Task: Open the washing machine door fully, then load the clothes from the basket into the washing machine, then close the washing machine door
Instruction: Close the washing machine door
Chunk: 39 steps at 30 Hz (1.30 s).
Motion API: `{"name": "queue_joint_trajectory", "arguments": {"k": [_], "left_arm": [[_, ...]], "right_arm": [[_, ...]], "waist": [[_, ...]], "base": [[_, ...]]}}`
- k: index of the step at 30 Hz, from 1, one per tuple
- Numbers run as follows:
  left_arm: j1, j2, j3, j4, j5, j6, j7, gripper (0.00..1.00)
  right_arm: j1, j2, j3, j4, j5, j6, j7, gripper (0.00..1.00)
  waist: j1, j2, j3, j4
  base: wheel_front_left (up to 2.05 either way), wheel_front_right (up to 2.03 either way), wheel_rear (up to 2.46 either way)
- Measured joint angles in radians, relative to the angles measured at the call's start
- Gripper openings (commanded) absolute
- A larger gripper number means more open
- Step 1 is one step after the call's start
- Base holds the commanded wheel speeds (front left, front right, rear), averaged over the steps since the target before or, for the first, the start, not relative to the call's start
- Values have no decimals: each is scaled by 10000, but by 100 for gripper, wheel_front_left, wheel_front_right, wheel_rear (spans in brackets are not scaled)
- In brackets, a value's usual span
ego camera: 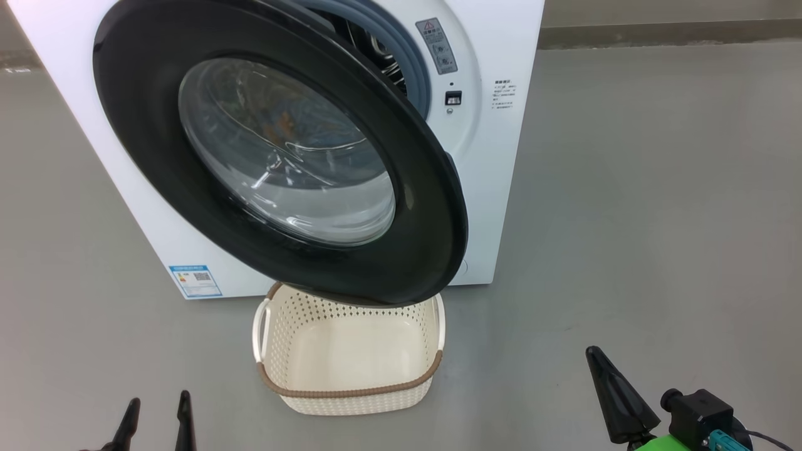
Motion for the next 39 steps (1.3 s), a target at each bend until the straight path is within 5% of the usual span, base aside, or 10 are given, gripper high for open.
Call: {"name": "queue_joint_trajectory", "arguments": {"k": [23,39], "left_arm": [[-24,-44,46,-297,-125,-58,0,100],[-840,-73,81,-418,-157,-405,-67,100]], "right_arm": [[-588,63,-21,38,-8,0,0,0],[-3654,-98,-362,-1649,-546,0,-2,0]], "waist": [[0,-1,565,410],[1,0,2324,685]], "base": [[0,0,0],[0,0,0]]}}
